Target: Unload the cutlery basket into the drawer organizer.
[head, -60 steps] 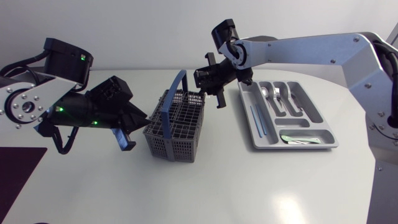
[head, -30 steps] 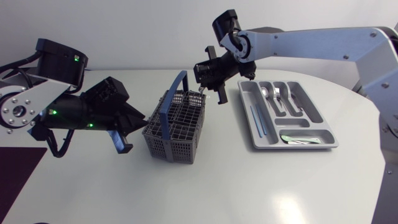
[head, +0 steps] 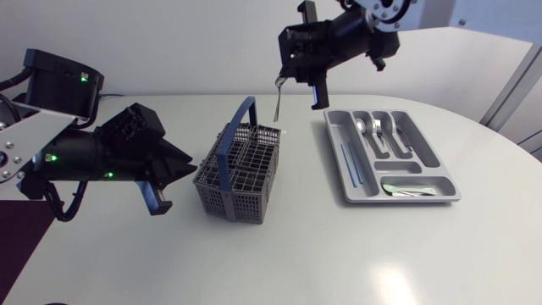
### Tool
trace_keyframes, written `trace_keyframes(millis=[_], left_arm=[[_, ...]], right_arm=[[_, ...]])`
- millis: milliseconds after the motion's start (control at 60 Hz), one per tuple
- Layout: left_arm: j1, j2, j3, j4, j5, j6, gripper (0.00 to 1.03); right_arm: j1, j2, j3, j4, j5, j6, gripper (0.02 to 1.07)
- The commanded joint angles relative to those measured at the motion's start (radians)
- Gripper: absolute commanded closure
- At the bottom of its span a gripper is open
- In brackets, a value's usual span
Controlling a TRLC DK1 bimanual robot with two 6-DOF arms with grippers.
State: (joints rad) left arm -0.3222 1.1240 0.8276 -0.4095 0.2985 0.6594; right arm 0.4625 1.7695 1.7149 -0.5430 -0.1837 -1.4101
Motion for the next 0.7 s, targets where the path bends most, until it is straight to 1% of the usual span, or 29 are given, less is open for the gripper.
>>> trace_keyframes(millis=[0, 100, 200, 250, 417, 567, 683], left_arm=[[-0.006, -0.018, -0.033, -0.006, 0.007, 0.022, 0.75], [-0.008, -0.032, -0.044, -0.006, 0.007, 0.022, 0.75], [-0.011, -0.043, -0.056, -0.008, 0.007, 0.025, 0.75], [-0.011, -0.046, -0.061, -0.008, 0.007, 0.026, 0.75], [-0.011, -0.047, -0.070, -0.008, 0.008, 0.034, 0.75], [-0.012, -0.047, -0.073, -0.008, 0.007, 0.036, 0.75], [-0.017, -0.044, -0.074, -0.006, 0.007, 0.037, 0.75]], right_arm=[[-0.018, -0.065, -0.028, -0.029, -0.013, 0.005, 1.01], [-0.030, -0.124, -0.041, -0.084, -0.022, -0.015, 1.01], [-0.048, -0.183, -0.095, -0.150, -0.020, -0.075, 1.01], [-0.056, -0.212, -0.141, -0.164, -0.011, -0.112, 1.01], [-0.085, -0.282, -0.273, -0.225, 0.053, -0.222, 1.01], [-0.134, -0.320, -0.354, -0.279, 0.096, -0.320, 1.01], [-0.194, -0.334, -0.416, -0.282, 0.132, -0.406, 1.01]])
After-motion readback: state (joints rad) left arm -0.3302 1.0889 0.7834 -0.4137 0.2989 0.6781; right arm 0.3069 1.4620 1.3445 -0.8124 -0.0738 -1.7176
